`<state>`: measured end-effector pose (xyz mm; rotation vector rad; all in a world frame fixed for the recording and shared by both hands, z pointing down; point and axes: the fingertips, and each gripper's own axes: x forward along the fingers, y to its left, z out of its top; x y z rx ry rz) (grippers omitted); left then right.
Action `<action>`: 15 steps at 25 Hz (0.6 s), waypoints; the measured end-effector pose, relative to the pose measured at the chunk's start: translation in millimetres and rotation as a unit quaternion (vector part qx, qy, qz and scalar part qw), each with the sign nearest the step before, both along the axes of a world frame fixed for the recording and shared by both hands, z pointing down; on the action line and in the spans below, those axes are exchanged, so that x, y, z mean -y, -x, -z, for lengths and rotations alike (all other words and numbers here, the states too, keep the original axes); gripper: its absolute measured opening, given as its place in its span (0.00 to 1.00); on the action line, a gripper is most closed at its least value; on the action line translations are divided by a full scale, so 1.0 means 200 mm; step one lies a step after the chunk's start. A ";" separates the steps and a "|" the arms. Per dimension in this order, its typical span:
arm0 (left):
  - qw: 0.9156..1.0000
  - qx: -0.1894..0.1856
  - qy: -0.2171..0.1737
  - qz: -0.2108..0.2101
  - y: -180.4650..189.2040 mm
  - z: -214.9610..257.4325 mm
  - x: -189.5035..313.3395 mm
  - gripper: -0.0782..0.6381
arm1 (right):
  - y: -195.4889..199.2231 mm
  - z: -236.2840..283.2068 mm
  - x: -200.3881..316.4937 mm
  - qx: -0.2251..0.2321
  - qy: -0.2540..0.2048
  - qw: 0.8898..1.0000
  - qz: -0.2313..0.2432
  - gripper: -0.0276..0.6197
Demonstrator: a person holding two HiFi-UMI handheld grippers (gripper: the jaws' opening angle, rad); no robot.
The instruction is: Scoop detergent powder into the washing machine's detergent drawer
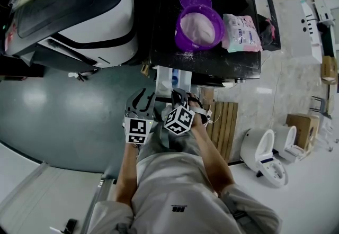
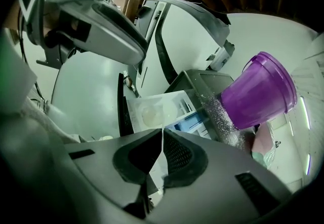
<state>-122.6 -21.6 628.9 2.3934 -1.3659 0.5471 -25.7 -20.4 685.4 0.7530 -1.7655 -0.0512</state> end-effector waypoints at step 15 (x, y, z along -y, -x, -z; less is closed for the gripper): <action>0.999 0.001 -0.031 -0.016 -0.02 0.15 0.02 0.32 | -0.02 0.29 0.05 0.102 -0.045 0.992 -0.050 0.06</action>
